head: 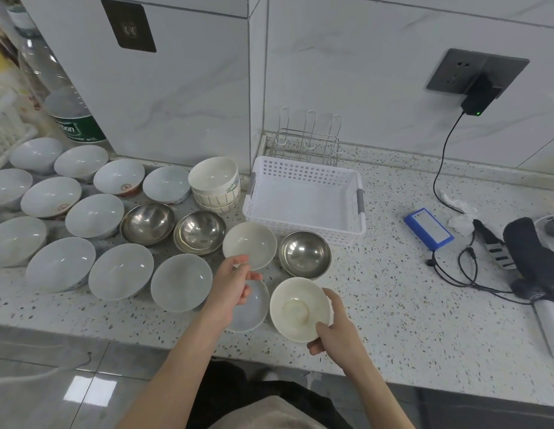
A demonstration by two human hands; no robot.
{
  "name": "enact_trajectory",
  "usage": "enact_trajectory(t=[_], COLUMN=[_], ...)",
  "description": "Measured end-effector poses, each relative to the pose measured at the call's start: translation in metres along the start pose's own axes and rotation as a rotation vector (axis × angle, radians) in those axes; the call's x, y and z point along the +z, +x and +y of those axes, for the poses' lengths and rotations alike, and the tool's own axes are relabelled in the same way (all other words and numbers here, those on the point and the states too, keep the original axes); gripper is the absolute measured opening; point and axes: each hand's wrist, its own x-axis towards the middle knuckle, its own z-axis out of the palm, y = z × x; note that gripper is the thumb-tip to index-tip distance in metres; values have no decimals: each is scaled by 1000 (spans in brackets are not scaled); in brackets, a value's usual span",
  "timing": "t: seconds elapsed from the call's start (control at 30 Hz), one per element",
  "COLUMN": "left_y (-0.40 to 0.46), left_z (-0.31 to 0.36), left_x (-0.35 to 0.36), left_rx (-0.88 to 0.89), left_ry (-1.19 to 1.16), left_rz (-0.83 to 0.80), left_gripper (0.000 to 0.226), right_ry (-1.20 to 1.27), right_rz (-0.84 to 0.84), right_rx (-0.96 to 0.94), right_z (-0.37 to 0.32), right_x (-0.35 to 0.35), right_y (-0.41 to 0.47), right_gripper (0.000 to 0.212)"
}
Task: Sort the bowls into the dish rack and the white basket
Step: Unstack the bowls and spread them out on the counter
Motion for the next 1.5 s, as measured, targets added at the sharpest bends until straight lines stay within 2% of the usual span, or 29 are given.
enact_trajectory(t=[0.17, 0.33, 0.53, 1.03, 1.17, 1.3, 1.43, 1.5], left_y=[4, 6, 7, 31, 46, 66, 95, 111], left_z=[-2, 0, 7, 34, 46, 66, 96, 112], left_x=[1, 0, -10, -56, -80, -105, -120, -121], left_rx=[-2, 9, 14, -1, -18, -18, 2, 20], left_ry=[24, 24, 15, -8, 49, 108, 180, 224], left_rz=[10, 16, 47, 24, 3, -9, -37, -63], left_gripper=[27, 26, 25, 26, 25, 23, 13, 20], right_ry=[0, -275, -260, -180, -213, -340, -373, -338], right_rz=[-30, 107, 155, 203, 289, 487, 608, 593], right_rx=[38, 106, 114, 161, 218, 313, 237, 173], right_z=[1, -13, -38, -54, -64, -86, -128, -149], right_x=[-4, -14, -27, -25, -22, -20, -4, 10], right_y=[-2, 11, 41, 61, 71, 75, 82, 89], right_gripper=[61, 62, 52, 47, 43, 56, 50, 47])
